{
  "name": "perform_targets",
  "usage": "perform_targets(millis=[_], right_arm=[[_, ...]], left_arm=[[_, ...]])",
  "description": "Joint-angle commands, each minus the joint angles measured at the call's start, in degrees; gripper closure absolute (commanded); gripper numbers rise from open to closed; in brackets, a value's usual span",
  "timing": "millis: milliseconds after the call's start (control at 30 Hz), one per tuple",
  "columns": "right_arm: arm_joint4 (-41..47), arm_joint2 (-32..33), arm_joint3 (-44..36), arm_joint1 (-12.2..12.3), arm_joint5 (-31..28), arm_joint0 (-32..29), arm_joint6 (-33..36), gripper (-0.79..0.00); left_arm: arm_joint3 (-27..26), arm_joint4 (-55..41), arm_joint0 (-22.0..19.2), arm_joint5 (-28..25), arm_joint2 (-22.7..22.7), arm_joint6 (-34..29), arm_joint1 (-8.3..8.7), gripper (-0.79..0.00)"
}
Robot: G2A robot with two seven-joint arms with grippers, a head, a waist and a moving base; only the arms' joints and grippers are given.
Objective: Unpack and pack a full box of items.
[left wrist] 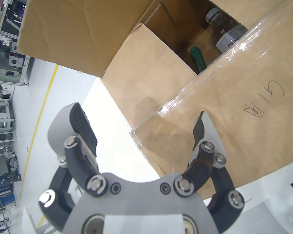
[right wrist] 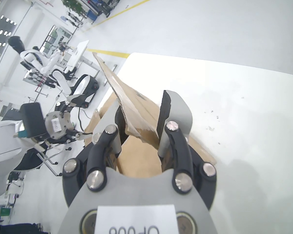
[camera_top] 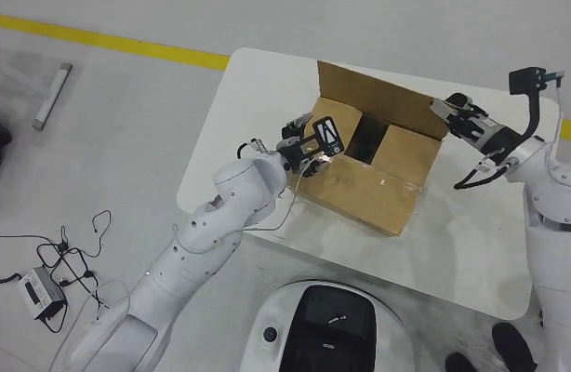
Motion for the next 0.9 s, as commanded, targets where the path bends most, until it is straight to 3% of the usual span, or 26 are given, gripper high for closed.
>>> perform_targets(millis=[0, 133, 333, 433, 467, 500, 567, 867], right_arm=[[1.44, 0.72, -2.04, 0.33, -1.12, -1.44, 2.78, -0.369], [3.28, 1.71, -4.62, 0.91, -3.03, -4.15, 6.46, -0.366], [3.02, 1.05, -6.54, 1.08, 0.78, -8.08, 4.68, -0.308], [0.58, -0.05, -8.07, 0.92, 6.10, -10.11, 1.24, -0.172], [-0.08, -0.75, -8.87, 0.82, 8.02, -10.85, 0.15, -0.018], [-0.28, -1.44, -9.94, 0.70, 9.28, -11.55, -1.03, 0.000], [-0.23, -2.33, -11.48, 0.46, 12.83, -13.11, -3.61, -0.025], [-1.88, -6.79, -16.13, -0.43, 23.42, -17.86, -11.55, 0.000]], left_arm=[[0.12, -0.02, 0.03, -0.08, -0.20, 0.03, -0.03, -0.785], [0.19, -0.02, 0.15, -0.22, -0.41, 0.30, -0.09, -0.785], [-0.36, -0.13, 0.56, -0.37, -1.09, 0.20, -0.12, -0.785], [-1.17, -0.42, 1.23, 0.05, -2.26, -0.64, -0.01, -0.785], [-1.50, -0.43, 1.47, 0.08, -2.67, -1.11, 0.04, -0.785], [-1.90, -0.46, 1.73, 0.12, -3.07, -1.46, 0.09, -0.785], [-2.58, -0.59, 2.28, 0.14, -3.74, -2.19, 0.18, -0.785], [-1.43, 0.68, 2.88, 1.93, -3.91, -5.47, -0.01, -0.785]])
